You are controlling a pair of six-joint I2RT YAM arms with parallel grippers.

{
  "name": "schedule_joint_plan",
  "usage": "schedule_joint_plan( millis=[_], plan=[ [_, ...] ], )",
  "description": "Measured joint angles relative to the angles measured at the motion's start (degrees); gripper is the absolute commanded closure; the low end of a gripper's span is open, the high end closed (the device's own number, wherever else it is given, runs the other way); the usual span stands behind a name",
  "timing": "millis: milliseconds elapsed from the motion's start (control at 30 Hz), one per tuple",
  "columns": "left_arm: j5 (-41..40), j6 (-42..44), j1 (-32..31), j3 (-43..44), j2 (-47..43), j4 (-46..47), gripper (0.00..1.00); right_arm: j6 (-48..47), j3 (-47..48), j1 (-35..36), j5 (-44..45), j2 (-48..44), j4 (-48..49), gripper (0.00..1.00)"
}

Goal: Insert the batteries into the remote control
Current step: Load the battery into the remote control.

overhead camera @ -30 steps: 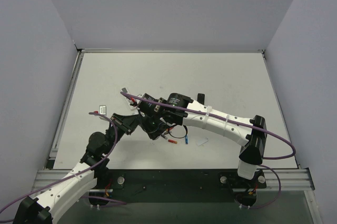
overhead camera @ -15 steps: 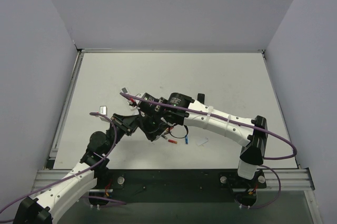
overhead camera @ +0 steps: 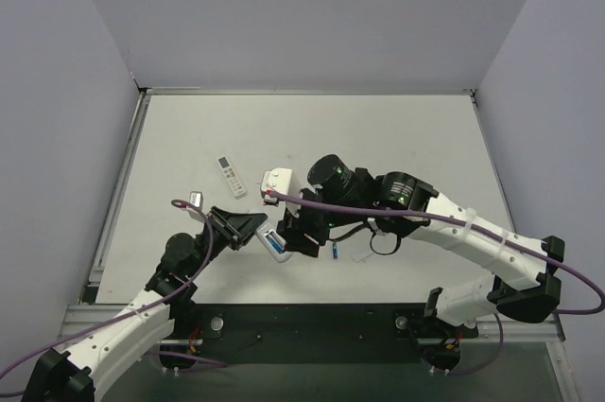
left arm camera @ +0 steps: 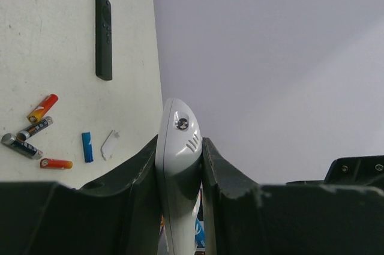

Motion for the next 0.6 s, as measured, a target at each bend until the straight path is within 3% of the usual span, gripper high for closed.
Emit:
schedule_joint_plan(
  millis=[167,300,600],
  plan=[
    [2.7,-0.3,-0.1,0.0,1.7,-0.6,1.00,-11.1,-7.6,-1.9,-6.8,-3.6,5.0,0.49],
    [4.4,-0.3,-0.1,0.1,2.7,-0.9,1.00,-19.3,-13.9,-2.2,-11.3,-3.9,7.8,0.55],
    [6.9,-0.2,-0.1,2.2,3.6,-1.2,1.00,-27.4,-15.5,-2.3,-15.5,-1.7,11.3,0.61]
  ],
)
